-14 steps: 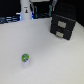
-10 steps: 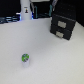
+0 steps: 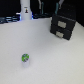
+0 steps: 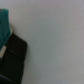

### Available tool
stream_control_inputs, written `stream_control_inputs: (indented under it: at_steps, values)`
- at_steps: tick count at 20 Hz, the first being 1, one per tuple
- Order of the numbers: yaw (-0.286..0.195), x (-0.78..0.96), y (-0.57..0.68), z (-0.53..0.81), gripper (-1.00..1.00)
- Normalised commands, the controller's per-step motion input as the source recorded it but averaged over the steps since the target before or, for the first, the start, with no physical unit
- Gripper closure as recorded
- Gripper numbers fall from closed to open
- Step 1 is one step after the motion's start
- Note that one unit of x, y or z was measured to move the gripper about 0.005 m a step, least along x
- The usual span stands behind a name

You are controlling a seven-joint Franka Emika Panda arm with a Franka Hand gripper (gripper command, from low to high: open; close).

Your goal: Open the kcup holder, insert the kcup into the holder, and close the kcup holder

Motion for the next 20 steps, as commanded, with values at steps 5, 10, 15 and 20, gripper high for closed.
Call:
stream_control_inputs:
  at_steps: [5,10,15,20]
  values:
    - [-0.191,-0.40,0.62,-0.01,-1.00]
    - [-0.185,-0.41,0.63,-0.05,-1.00]
    - [-0.174,-0.40,0.66,-0.11,-1.00]
    - [-0.161,-0.31,0.64,-0.21,-1.00]
